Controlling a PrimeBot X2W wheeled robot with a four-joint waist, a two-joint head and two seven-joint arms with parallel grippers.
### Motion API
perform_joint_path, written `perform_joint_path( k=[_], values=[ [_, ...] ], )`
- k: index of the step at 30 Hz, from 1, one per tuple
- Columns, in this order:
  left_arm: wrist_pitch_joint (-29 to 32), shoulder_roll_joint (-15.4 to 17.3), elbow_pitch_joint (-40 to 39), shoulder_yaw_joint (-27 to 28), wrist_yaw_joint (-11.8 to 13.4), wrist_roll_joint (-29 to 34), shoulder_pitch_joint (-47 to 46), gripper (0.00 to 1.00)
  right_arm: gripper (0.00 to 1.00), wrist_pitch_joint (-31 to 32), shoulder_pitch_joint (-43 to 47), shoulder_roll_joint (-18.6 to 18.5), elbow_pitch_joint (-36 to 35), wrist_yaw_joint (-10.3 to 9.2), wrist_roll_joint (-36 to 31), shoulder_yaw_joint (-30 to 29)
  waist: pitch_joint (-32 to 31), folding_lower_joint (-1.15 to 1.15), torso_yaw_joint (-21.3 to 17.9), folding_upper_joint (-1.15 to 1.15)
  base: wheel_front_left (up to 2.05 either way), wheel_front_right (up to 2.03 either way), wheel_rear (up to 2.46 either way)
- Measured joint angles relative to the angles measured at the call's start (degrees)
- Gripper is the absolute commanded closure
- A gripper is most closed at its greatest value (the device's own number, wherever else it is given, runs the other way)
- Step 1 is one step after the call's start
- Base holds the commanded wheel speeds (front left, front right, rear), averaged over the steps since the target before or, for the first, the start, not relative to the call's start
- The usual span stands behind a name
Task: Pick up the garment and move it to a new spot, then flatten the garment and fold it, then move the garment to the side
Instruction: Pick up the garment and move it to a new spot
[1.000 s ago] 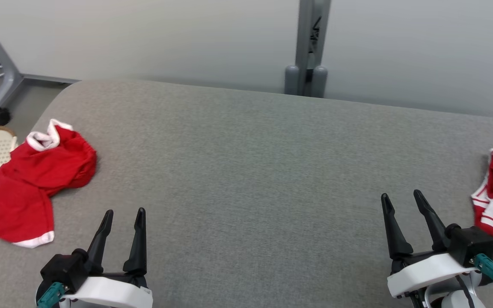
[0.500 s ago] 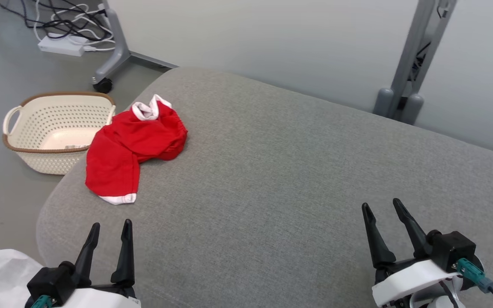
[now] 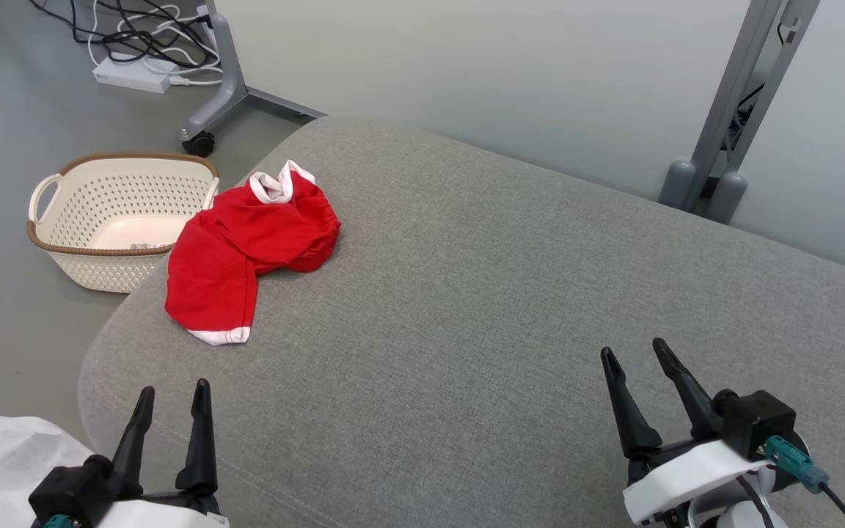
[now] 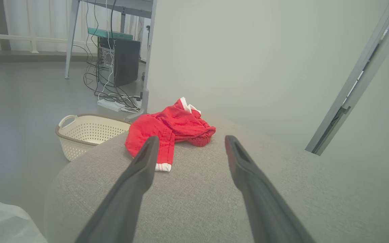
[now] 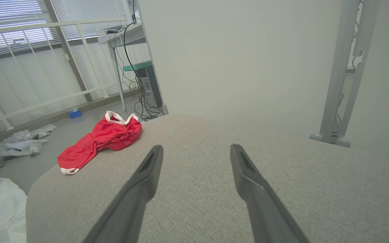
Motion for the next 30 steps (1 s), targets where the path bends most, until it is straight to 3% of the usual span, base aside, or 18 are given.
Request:
perform_joint_path(
  k=[2, 11, 15, 22, 30],
  values=[
    [0.0, 0.0, 0.0, 0.2, -0.2, -3.2, -0.1, 0.00, 0.00, 0.0, 0.2, 0.0, 0.0, 0.00, 0.0, 0.2, 0.0, 0.00, -0.1, 0.00, 0.00, 0.00, 0.00],
    [0.0, 0.3, -1.1, 4.0, -0.4, 1.7, -7.5, 0.00, 0.00, 0.0, -3.3, -0.7, -1.8, 0.00, -4.2, 0.1, 4.5, 0.00, -1.9, 0.00, 0.00, 0.00, 0.00],
    [0.0, 1.9, 1.7, 7.0, -0.5, -0.7, -14.6, 0.00, 0.00, 0.0, -7.5, -2.9, -2.7, 0.00, -4.9, 1.6, 8.3, 0.00, -3.2, 0.00, 0.00, 0.00, 0.00],
    [4.3, 9.8, 13.5, 9.4, -0.6, -6.2, -28.5, 0.00, 0.00, 0.0, -16.4, -7.1, -3.4, 0.01, -5.7, 7.2, 14.9, 0.00, -6.6, 0.00, 0.00, 0.00, 0.00],
    [18.2, 18.7, 24.9, 7.7, -0.6, -8.5, -40.7, 0.00, 0.00, 0.0, -22.9, -8.9, -4.7, 0.01, -5.8, 10.0, 21.7, 0.00, -11.7, 0.00, 0.00, 0.00, 0.00]
  ],
)
